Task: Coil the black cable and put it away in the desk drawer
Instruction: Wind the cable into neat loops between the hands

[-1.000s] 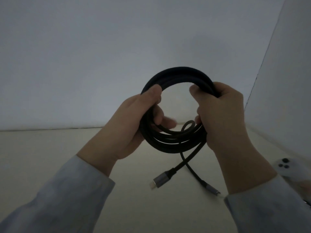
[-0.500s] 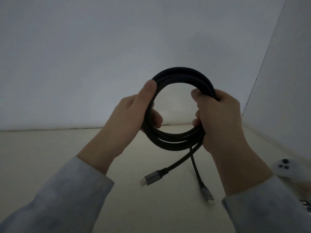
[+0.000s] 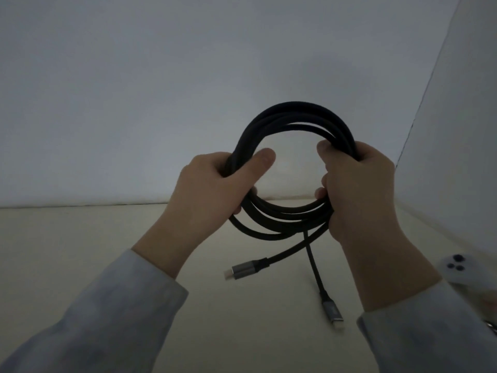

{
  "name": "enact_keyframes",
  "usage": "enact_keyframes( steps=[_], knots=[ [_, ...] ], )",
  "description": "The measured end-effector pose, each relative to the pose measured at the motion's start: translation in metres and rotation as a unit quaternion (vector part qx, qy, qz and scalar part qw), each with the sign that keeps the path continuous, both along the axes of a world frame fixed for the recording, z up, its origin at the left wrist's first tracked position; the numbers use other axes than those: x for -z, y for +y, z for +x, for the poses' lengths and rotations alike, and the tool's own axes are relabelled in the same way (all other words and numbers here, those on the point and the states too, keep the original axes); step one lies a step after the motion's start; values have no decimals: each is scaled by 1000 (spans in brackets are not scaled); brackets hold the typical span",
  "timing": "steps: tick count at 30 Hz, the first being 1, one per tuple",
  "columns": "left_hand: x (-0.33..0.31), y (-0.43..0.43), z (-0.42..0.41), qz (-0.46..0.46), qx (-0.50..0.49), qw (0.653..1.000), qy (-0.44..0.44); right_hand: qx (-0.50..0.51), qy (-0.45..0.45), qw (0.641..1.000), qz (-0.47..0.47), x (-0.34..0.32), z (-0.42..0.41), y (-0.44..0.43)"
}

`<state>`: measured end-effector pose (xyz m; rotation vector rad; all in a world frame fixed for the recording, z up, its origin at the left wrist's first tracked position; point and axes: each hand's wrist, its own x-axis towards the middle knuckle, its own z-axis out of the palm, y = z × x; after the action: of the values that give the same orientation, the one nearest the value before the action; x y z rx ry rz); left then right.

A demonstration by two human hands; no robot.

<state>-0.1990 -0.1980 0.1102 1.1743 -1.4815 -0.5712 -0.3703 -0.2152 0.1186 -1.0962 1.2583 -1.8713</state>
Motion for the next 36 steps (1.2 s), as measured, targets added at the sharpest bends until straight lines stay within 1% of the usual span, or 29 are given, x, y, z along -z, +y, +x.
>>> enact_keyframes(
  steps=[2, 4, 5, 7, 8, 9, 15, 17, 19, 20, 21, 23, 24, 25, 27, 28, 31, 32, 33, 34, 36],
  knots=[
    [2, -3, 0, 30, 49, 997, 49, 1, -6, 1000, 6, 0, 0, 0],
    [4, -4, -1, 51, 112, 985, 124, -7, -21, 1000, 14, 0, 1, 0],
    [4, -3, -2, 62, 150, 973, 167, -11, -30, 999, 17, 0, 3, 0],
    [4, -1, -6, 81, 231, 934, 259, -18, -44, 999, 20, 0, 5, 1],
    [4, 1, -8, 84, 259, 915, 297, -20, -51, 998, 21, 0, 6, 1],
    [4, 3, -11, 79, 274, 904, 318, -22, -57, 998, 25, -1, 6, 2],
    [3, 2, -13, 41, 266, 905, 330, -58, -88, 993, 51, 1, 12, 2],
    [5, -1, -4, 36, 329, 891, 312, -66, -101, 991, 53, 1, 10, 2],
    [6, -2, 4, 30, 411, 868, 277, -74, -125, 988, 59, -1, 5, 0],
    [6, -3, 4, 27, 434, 862, 259, -79, -141, 985, 64, -2, 1, -1],
    [6, -2, 2, 33, 445, 860, 247, -83, -159, 981, 69, -2, -3, -3],
    [7, -4, -4, 42, 428, 871, 238, -91, -191, 974, 78, -2, -9, -8],
    [8, -5, -6, 52, 433, 864, 253, -96, -204, 971, 82, -2, -11, -9],
    [9, -5, -5, 67, 466, 837, 278, -104, -217, 967, 88, -1, -11, -10],
    [10, -1, 0, 75, 540, 765, 343, -114, -241, 959, 100, 0, -11, -11],
    [11, 0, 2, 77, 561, 737, 369, -115, -252, 955, 105, 1, -10, -12],
    [18, -1, -3, 70, 569, 708, 413, -116, -274, 948, 114, 3, -9, -13],
    [18, 0, -6, 64, 566, 702, 428, -119, -281, 945, 115, 3, -8, -13],
    [17, 2, -9, 59, 558, 704, 436, -121, -287, 943, 114, 4, -7, -13],
    [17, 1, -10, 56, 546, 709, 444, -123, -292, 942, 114, 4, -6, -13],
    [19, -1, -11, 44, 525, 732, 433, -118, -298, 940, 114, 5, -5, -14]
  ],
)
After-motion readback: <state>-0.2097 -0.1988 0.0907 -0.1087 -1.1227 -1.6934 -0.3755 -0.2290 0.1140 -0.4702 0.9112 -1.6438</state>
